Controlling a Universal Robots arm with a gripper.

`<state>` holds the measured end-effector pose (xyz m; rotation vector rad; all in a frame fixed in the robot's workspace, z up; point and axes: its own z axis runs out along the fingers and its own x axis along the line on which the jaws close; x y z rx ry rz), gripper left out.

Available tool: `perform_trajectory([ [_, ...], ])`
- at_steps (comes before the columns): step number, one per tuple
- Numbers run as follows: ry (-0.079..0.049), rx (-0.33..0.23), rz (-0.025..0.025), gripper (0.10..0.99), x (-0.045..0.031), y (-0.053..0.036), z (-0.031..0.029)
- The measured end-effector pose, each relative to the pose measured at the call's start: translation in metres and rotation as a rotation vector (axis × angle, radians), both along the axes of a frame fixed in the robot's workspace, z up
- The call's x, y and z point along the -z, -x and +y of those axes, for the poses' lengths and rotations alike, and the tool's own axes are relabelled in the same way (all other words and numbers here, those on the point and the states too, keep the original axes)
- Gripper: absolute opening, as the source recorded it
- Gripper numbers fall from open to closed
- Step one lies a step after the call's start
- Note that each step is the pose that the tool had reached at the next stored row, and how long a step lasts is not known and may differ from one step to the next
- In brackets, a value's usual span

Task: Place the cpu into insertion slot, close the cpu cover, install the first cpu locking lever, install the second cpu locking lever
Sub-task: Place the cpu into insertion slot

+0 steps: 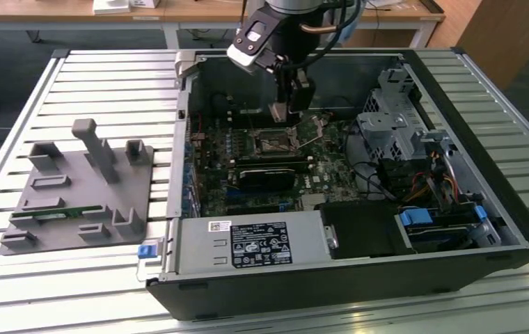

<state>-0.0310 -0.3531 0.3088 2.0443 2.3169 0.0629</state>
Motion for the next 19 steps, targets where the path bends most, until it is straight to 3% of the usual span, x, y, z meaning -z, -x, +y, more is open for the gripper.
perform_trajectory([
  [19,0.000,0.000,0.0000,0.525,0.0108,0.0000,-0.0001],
])
